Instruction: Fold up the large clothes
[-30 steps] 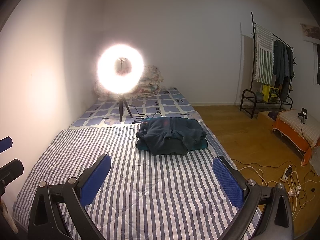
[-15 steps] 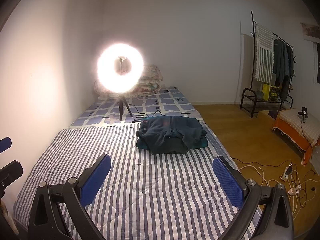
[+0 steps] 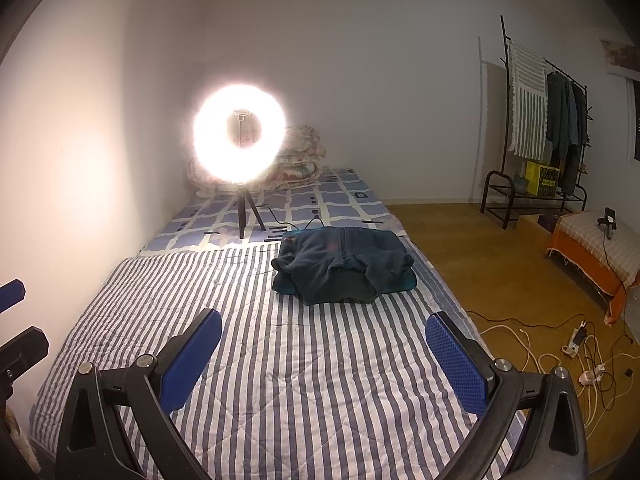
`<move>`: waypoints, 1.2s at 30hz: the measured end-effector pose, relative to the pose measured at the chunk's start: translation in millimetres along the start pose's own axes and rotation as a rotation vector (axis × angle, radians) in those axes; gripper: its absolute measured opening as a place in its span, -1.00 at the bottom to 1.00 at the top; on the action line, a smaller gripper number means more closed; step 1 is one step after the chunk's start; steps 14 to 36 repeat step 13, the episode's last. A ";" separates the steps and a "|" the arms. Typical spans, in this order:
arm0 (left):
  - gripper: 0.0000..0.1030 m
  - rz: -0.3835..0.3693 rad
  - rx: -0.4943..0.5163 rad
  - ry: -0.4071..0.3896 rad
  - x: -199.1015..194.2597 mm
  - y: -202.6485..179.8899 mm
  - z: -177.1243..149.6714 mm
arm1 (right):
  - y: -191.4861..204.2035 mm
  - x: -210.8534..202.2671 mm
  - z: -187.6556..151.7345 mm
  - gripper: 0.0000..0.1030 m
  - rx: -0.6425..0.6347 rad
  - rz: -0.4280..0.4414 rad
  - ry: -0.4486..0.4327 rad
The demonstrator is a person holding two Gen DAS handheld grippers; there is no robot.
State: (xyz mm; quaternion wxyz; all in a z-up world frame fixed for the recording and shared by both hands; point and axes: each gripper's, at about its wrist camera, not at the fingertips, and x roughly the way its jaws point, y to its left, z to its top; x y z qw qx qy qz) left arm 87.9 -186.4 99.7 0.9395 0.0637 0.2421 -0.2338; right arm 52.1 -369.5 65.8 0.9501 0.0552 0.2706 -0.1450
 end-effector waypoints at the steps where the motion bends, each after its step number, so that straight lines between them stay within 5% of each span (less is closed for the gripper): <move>1: 1.00 0.001 0.003 0.002 0.4 0.5 -0.4 | 0.2 0.0 0.1 0.99 -0.002 -0.001 0.000; 36: 1.00 0.009 0.015 -0.003 4.4 2.0 -3.4 | 0.0 1.1 -0.4 0.99 -0.002 -0.003 0.008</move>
